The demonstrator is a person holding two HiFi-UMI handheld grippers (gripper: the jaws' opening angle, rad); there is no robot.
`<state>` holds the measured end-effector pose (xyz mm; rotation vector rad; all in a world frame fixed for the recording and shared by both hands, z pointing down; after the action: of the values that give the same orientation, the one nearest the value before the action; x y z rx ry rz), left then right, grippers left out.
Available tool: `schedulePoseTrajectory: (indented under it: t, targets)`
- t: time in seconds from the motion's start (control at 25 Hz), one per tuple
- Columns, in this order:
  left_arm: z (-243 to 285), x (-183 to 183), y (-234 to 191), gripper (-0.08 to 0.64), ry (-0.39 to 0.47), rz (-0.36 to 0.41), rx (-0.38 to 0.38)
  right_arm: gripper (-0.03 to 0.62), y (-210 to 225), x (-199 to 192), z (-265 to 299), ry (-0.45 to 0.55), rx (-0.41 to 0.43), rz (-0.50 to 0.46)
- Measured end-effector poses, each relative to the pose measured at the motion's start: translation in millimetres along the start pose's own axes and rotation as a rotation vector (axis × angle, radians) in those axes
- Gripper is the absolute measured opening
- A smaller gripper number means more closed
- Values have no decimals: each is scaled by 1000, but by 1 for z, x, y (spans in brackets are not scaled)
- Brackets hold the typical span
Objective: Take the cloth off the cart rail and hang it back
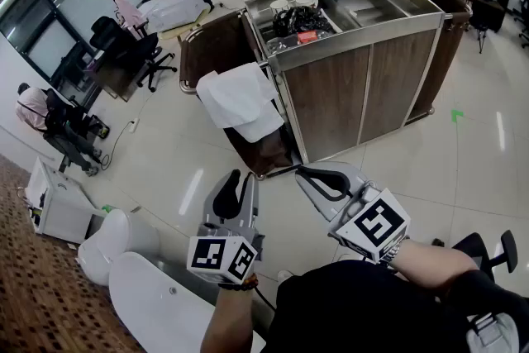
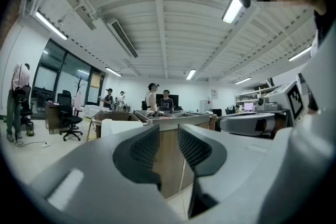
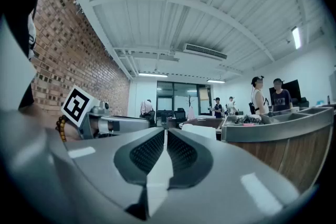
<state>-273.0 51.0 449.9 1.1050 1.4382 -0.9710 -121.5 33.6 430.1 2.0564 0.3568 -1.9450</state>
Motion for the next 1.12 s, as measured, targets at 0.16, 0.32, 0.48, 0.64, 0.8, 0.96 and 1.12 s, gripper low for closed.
schedulePoseTrajectory:
  t: [0.16, 0.32, 0.48, 0.64, 0.8, 0.96, 1.12]
  targets:
    - [19, -5, -22, 145, 3, -52, 31, 17, 21, -9, 1, -12, 0, -1]
    - [37, -21, -48, 178, -17, -99, 53, 18, 39, -19, 7, -20, -2, 1]
    - [58, -31, -81, 204, -19, -102, 50, 20, 55, -23, 24, -32, -14, 4]
    - [78, -40, -124, 224, -36, -134, 59, 20, 66, -23, 54, -50, -30, 2]
    - [99, -41, -172, 244, -62, -168, 59, 20, 74, -14, 93, -73, -46, -4]
    - [125, -38, -231, 265, -104, -212, 45, 21, 82, 3, 147, -100, -68, -4]
    - [145, -43, -296, 285, -143, -264, 11, 21, 82, 9, 208, -142, -97, 7]
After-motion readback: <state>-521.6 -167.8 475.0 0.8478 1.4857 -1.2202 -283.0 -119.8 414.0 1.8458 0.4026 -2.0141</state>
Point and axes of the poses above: the fingertips, and each gripper's own axes: z forward along the fingers, y to its right, x out of its top, the point moved 5 cm from there along -z, backward along the fingers, and after that the axes turned 2 degrees about -y, right-handed, at the moved point
